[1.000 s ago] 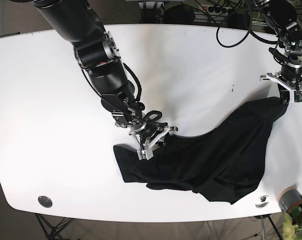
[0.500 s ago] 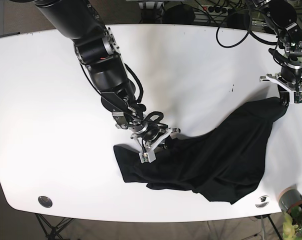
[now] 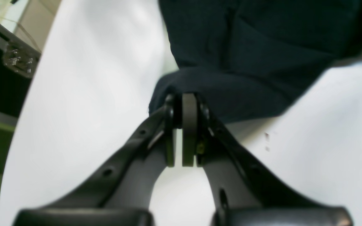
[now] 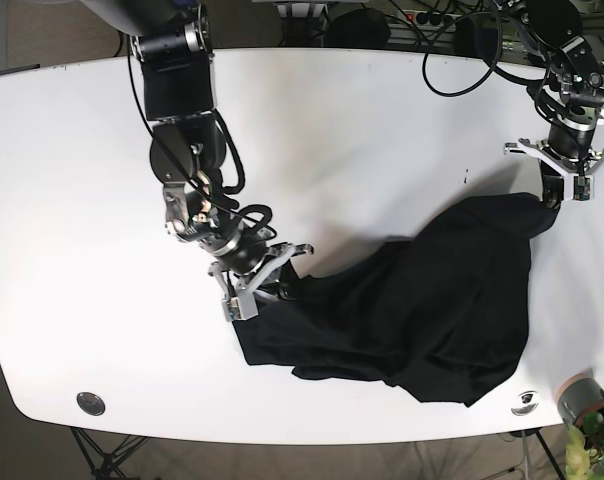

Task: Fold the T-shirt properly
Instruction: 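Grasp the shirt edge with the right gripper and drag it outward, then grasp two shirt corners with both grippers and spread the shirt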

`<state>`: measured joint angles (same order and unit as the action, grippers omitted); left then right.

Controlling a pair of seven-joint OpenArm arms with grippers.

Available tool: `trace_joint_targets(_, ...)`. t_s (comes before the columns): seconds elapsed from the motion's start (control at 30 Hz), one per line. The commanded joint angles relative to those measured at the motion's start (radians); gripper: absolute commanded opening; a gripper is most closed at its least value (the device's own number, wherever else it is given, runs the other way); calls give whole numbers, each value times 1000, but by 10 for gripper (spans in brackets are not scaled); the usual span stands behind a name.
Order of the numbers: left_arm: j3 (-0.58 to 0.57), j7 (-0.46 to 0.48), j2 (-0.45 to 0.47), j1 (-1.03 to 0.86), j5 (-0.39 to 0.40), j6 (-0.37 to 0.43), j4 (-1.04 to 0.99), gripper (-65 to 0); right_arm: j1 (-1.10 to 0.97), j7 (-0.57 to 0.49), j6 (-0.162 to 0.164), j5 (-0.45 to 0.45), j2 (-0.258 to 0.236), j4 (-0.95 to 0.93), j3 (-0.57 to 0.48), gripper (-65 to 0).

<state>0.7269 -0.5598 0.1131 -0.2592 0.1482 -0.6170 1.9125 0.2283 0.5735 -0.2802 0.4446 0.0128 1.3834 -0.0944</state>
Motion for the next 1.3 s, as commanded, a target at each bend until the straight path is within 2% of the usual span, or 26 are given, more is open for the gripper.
trace_joint_targets(0.0,7,30,0,7,12,-30,28,-650,-2,0,-11,15,-18,109,28,-633)
trace_joint_targets(0.1,7,30,-33,2,12,-76,29,-650,-76,41,-17,15,-46,213,89,-633)
trace_joint_targets(0.2,9,24,-66,1,9,-81,40,-650,-142,85,-21,15,-76,299,167,-633)
trace_joint_targets(0.37,-43,-92,-83,-22,11,-81,58,-650,-231,108,-24,21,-115,400,279,-631)
trace_joint_targets(0.53,-105,-141,-122,-70,6,-81,74,-650,-321,108,-61,124,-172,431,390,-631)
trace_joint_targets(0.63,-115,-147,-125,-88,3,-81,71,-650,-376,108,-61,208,-204,426,462,-631)
trace_joint_targets(0.73,-119,-202,-118,-87,3,-81,66,-650,-424,108,-61,259,-225,426,525,-631)
trace_joint_targets(0.87,-157,-245,-100,-88,3,-81,66,-650,-475,108,-61,293,-227,428,608,-631)
trace_joint_targets(1.0,-243,-245,-66,-99,1,-81,64,-650,-491,108,-63,290,-236,426,612,-629)
trace_joint_targets(1.13,-255,-243,-68,-102,1,-81,64,-650,-485,116,-63,290,-230,422,611,-612)
trace_joint_targets(1.27,-255,-243,-68,-101,1,-81,64,-650,-444,144,-55,290,-219,374,571,-530)
